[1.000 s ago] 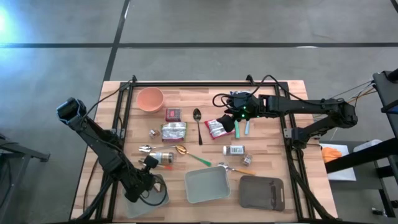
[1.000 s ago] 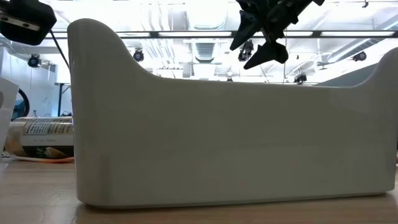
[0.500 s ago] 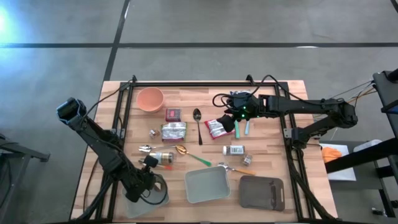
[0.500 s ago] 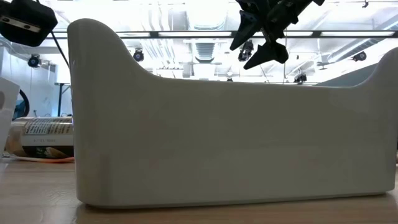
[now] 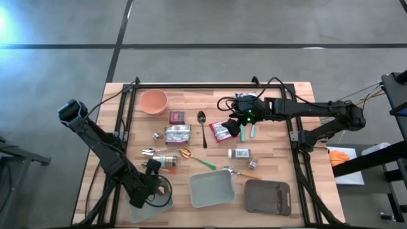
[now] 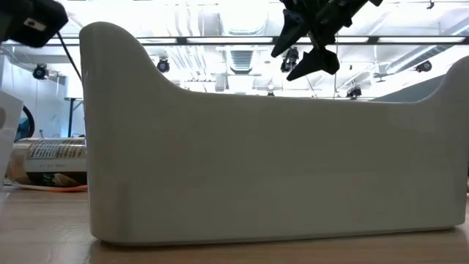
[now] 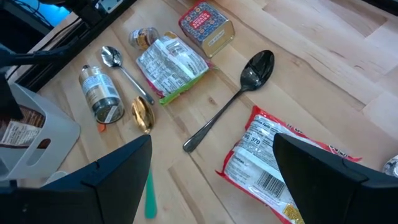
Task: Pick & Place Food Item
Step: Put the orange noodle pack into the right gray bin
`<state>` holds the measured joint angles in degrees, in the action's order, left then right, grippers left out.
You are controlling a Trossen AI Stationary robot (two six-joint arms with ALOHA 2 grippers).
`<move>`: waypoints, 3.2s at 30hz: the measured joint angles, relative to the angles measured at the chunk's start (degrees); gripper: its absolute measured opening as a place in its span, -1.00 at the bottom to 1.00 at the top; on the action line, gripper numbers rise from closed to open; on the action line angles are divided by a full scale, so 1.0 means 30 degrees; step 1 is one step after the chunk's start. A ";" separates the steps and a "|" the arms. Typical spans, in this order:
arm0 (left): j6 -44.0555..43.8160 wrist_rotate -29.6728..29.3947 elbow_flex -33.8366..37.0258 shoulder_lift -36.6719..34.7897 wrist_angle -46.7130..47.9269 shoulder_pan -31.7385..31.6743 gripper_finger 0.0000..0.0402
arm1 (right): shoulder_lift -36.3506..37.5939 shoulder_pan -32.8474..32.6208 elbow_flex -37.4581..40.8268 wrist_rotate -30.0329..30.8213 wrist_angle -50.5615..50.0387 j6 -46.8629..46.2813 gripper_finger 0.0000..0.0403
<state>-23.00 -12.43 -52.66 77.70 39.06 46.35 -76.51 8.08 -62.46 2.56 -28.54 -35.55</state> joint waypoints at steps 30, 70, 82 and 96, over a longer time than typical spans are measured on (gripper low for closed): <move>-1.0287 -0.2937 -0.1954 -0.3390 0.1477 -0.1975 0.51 | -0.1623 -0.2370 -0.2358 0.2097 -0.6601 0.5125 0.64; -1.2139 -0.3716 -0.1546 -0.3368 0.1506 -0.2076 0.51 | -1.0269 -0.4226 -0.5329 0.0970 -0.4507 2.5583 0.43; -1.2364 -0.3665 -0.1546 -0.3368 0.1484 -0.2106 0.51 | -1.1866 -0.3767 -0.5319 0.1299 -0.4268 2.6734 0.01; -1.2371 -0.3643 -0.1546 -0.3368 0.1491 -0.2106 0.51 | -1.2288 -0.3224 -0.5253 0.3243 -0.4203 2.8528 0.01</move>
<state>-60.12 -23.35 -57.30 67.59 43.53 40.03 -113.37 -1.60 -78.22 12.29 -41.15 50.03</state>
